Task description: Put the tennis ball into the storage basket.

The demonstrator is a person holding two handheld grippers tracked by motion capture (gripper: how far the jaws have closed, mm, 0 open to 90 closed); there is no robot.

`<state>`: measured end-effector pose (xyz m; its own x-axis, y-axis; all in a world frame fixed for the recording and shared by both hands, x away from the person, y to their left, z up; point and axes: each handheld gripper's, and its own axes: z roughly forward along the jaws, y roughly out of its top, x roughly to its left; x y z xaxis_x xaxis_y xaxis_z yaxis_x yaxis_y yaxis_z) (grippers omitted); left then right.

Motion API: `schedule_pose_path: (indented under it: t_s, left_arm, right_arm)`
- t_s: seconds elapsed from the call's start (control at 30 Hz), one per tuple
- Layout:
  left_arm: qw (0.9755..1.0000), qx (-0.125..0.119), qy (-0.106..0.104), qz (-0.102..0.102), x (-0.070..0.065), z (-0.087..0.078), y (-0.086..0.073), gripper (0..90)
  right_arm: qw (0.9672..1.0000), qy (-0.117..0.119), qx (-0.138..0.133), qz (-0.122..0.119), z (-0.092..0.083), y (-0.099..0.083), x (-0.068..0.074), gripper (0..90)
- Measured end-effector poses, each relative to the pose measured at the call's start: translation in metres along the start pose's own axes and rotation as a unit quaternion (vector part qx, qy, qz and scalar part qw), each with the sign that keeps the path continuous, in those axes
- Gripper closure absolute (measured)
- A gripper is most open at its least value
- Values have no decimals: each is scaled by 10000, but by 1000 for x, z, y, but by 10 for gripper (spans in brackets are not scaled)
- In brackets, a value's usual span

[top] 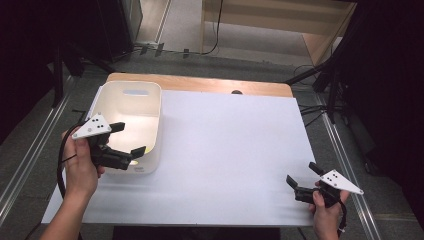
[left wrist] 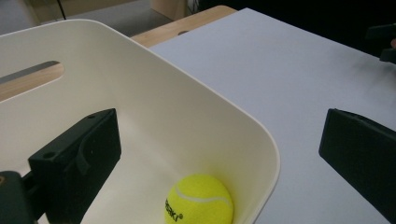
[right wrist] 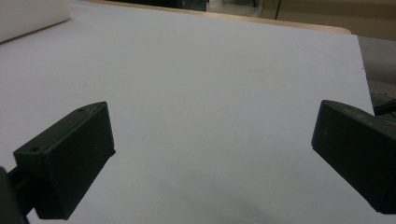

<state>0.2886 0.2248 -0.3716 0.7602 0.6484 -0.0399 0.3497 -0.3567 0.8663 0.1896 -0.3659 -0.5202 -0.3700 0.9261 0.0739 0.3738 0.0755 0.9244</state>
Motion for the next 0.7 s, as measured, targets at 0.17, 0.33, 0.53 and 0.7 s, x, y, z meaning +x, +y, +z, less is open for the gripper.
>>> schedule_pose_path:
  t_s: [0.17, 0.33, 0.53, 0.7]
  left_arm:
    - [9999, -143, 47, -55, 1, -5, -7, 0]
    - [9995, -300, 130, -40, 0, -12, -12, 0]
    - [9985, -468, 279, -83, 3, -23, -17, 0]
    - [9980, -495, 374, -111, 7, -31, -23, 0]
  right_arm:
    - [10000, 4, 3, -1, 0, 0, 0, 0]
    - [10000, -4, 1, -1, 0, 0, 0, 0]
    - [10000, -14, 4, -12, 0, 0, 0, 0]
    - [10000, -16, 8, -17, 0, 0, 0, 0]
